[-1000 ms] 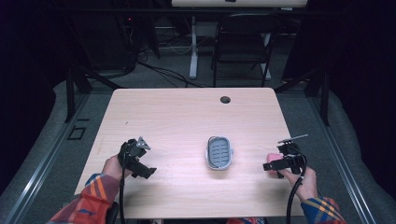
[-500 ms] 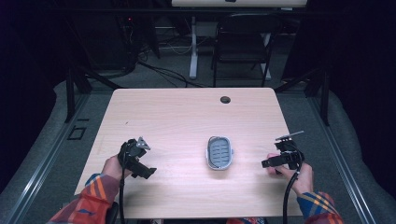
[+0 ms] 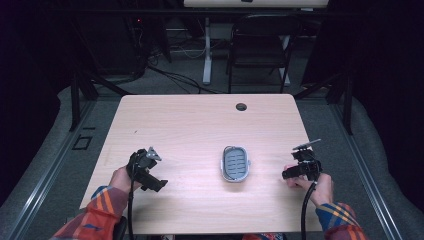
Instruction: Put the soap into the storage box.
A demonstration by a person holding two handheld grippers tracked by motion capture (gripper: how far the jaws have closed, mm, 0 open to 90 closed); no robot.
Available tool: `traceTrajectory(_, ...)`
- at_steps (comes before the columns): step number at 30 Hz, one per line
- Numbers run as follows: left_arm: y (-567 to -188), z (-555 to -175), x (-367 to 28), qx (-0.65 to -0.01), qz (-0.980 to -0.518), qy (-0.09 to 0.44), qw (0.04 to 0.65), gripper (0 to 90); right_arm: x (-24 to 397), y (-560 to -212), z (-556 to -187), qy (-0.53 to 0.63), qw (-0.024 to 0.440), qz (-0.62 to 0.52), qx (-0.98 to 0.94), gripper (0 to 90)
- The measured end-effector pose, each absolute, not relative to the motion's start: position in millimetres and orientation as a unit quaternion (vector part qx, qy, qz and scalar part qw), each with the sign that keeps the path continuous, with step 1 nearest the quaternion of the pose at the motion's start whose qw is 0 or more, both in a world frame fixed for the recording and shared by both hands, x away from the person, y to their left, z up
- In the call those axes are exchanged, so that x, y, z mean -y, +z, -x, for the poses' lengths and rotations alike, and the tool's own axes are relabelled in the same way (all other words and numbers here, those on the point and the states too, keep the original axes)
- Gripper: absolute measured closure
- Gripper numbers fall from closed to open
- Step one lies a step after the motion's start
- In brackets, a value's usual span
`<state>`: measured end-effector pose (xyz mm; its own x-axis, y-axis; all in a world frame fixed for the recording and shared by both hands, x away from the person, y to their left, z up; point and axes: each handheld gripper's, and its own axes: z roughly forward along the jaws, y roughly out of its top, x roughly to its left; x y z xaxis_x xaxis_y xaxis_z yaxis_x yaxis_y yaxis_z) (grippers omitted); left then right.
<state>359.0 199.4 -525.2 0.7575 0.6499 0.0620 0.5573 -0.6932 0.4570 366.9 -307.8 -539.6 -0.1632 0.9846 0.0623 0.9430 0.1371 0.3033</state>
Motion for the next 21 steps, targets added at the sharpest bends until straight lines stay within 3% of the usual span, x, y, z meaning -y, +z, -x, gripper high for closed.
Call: traceTrajectory(21,-525.1,-358.8,-199.1,-0.330,-0.914,0.109,0.211,0.1,308.0,-545.4,-372.1,0.115,0.072,-0.647,-0.751,32.9)
